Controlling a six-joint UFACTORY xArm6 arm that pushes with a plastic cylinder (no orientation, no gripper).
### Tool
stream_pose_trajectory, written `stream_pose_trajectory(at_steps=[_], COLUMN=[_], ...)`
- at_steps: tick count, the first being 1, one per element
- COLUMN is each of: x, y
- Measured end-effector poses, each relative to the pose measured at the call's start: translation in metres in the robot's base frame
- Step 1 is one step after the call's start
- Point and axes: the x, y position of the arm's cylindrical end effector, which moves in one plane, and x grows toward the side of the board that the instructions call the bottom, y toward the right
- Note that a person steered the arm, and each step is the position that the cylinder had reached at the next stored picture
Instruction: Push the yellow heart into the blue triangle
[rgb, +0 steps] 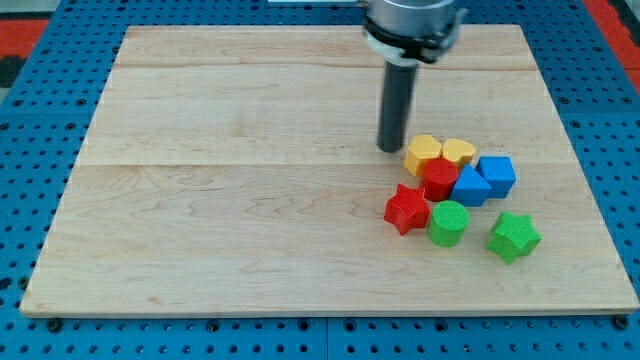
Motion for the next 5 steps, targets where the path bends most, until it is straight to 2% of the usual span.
stream_pose_trajectory(at_steps=[1,2,3,4,5], x=[0.028,0.017,-0.029,-0.051,-0.014], y=[0.027,-0.004,0.013,0.088,0.1])
